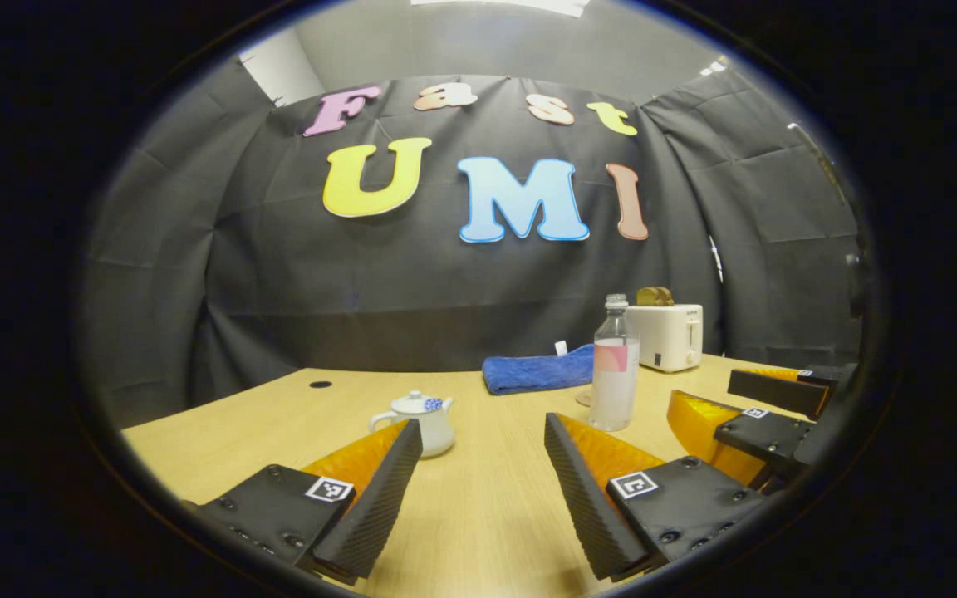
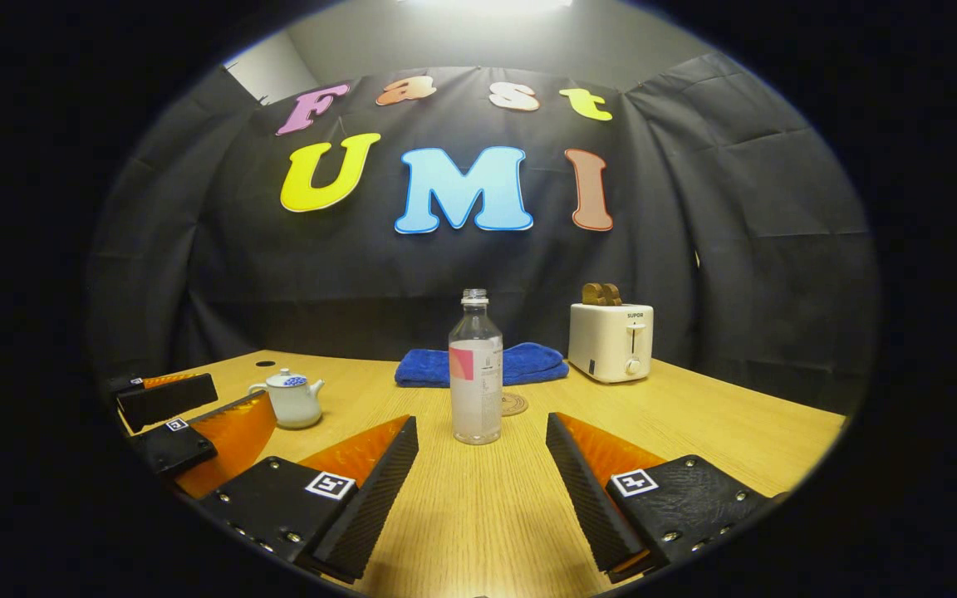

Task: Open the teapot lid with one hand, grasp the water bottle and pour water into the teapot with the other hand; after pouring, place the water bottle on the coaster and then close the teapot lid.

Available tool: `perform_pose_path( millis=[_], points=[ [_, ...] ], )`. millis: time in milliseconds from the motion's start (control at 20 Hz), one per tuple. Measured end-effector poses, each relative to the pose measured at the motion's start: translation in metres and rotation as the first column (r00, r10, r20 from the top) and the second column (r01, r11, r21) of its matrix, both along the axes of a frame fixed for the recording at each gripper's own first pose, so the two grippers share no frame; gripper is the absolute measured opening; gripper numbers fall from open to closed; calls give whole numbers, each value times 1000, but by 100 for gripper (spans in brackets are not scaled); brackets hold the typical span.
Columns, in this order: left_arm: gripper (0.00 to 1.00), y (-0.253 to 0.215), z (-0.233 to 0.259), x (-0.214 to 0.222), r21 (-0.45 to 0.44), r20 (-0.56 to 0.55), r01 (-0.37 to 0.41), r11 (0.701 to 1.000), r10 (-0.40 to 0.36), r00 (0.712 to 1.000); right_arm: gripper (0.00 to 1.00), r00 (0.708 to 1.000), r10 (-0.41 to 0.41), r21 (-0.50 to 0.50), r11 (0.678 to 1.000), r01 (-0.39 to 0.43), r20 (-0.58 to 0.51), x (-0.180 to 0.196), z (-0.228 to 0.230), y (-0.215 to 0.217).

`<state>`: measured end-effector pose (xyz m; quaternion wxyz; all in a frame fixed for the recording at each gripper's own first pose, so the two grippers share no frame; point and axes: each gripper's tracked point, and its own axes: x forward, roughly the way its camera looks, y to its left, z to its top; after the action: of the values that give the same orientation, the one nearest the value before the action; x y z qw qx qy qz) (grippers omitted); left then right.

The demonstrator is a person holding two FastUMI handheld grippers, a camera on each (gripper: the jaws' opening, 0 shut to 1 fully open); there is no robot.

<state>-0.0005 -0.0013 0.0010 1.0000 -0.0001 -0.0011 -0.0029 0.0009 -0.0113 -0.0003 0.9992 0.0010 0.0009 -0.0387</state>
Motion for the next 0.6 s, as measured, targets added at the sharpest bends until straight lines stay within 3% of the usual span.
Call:
perform_pose_path(
  millis=[600],
  points=[
    [100,30,-12,64,1,-54,6,1000,-6,999,96,999,32,-2,999,-32,1,2,1,6]
  ],
)
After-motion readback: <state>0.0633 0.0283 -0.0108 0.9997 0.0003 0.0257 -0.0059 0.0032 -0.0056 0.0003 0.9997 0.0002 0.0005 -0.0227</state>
